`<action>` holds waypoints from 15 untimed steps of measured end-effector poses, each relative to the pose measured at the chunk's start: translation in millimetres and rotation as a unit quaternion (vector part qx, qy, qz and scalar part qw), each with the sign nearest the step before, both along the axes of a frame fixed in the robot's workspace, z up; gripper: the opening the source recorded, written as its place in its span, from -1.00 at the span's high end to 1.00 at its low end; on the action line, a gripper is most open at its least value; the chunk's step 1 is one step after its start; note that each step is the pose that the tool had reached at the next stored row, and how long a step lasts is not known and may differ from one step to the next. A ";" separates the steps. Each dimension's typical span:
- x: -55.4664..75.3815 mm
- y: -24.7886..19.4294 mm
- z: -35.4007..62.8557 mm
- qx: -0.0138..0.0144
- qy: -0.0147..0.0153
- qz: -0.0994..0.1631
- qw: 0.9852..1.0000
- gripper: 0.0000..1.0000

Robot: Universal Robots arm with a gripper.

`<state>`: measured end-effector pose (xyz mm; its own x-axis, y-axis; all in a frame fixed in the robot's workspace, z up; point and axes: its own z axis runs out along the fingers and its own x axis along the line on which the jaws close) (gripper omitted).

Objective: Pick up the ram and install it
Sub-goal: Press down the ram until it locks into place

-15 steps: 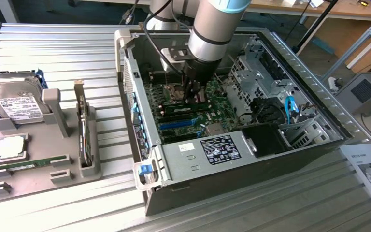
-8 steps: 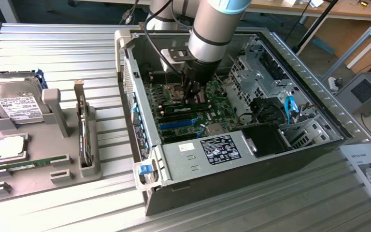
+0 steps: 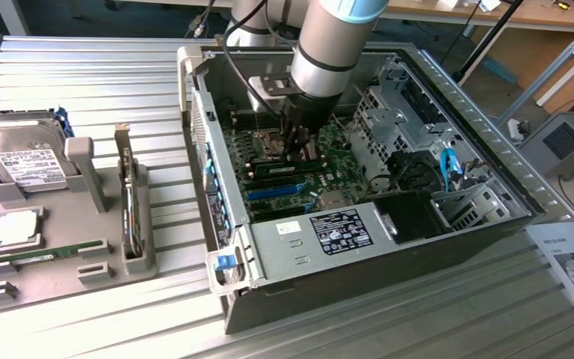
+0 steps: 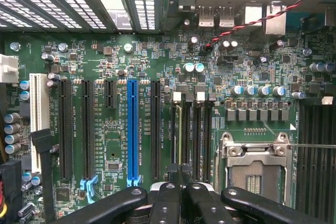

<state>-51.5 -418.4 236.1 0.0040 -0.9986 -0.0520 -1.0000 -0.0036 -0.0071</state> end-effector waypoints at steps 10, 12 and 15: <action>0.0 0.0 -1.3 0.000 0.000 0.000 1.000 0.79; 0.0 0.0 -1.9 0.000 0.000 0.000 1.000 0.79; 0.0 0.0 -2.7 0.000 0.000 0.000 1.000 0.79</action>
<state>-51.5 -418.4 233.4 0.0040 -0.9987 -0.0517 -1.0000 -0.0037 -0.0069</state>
